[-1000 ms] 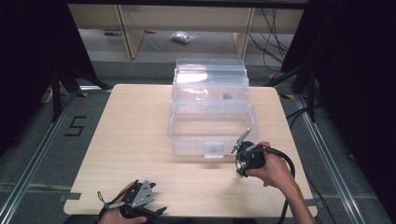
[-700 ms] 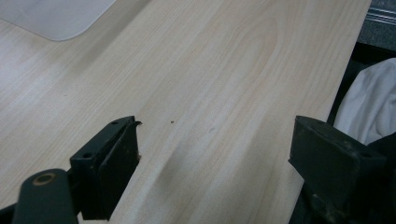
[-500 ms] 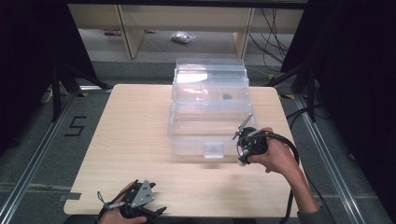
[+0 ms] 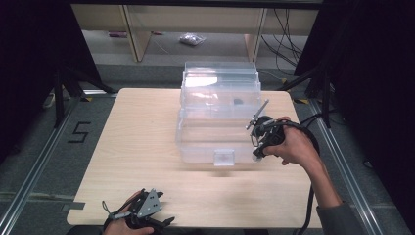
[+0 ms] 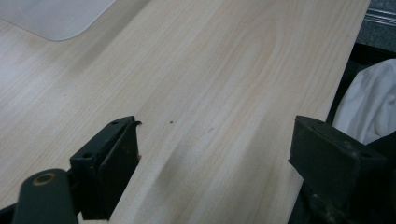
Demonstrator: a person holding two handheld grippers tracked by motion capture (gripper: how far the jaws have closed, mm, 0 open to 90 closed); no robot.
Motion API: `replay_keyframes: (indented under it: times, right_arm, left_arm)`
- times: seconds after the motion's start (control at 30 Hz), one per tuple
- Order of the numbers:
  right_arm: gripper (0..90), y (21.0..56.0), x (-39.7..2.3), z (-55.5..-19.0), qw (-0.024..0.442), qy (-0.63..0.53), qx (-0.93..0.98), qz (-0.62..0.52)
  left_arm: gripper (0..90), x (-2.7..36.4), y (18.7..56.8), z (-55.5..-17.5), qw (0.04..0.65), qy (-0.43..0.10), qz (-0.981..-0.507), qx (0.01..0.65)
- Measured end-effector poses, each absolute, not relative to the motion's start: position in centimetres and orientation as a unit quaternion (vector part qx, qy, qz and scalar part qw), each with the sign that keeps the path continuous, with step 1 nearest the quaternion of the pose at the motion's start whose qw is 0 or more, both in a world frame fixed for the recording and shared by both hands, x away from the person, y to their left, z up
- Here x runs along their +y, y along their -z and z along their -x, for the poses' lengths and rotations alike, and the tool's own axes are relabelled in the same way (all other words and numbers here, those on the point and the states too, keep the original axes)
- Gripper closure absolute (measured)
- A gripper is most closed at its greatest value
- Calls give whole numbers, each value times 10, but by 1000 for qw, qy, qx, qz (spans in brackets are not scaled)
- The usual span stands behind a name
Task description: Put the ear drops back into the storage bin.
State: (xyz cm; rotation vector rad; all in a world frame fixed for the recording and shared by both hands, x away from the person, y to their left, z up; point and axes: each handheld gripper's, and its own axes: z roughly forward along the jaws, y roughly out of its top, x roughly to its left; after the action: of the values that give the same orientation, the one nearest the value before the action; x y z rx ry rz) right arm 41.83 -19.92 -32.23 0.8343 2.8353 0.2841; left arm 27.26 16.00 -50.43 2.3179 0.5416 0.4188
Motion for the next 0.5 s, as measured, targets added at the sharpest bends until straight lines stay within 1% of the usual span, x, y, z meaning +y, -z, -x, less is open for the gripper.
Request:
replay_keyframes:
  times: [0.17,0.5]
  right_arm:
    - [601,314,-202,-429,83,-96,949,-289]
    - [602,301,-205,-454,93,-98,940,-312]
  left_arm:
    - [152,160,505,-273,356,-162,-896,211]
    - [152,160,504,-273,356,-162,-896,210]
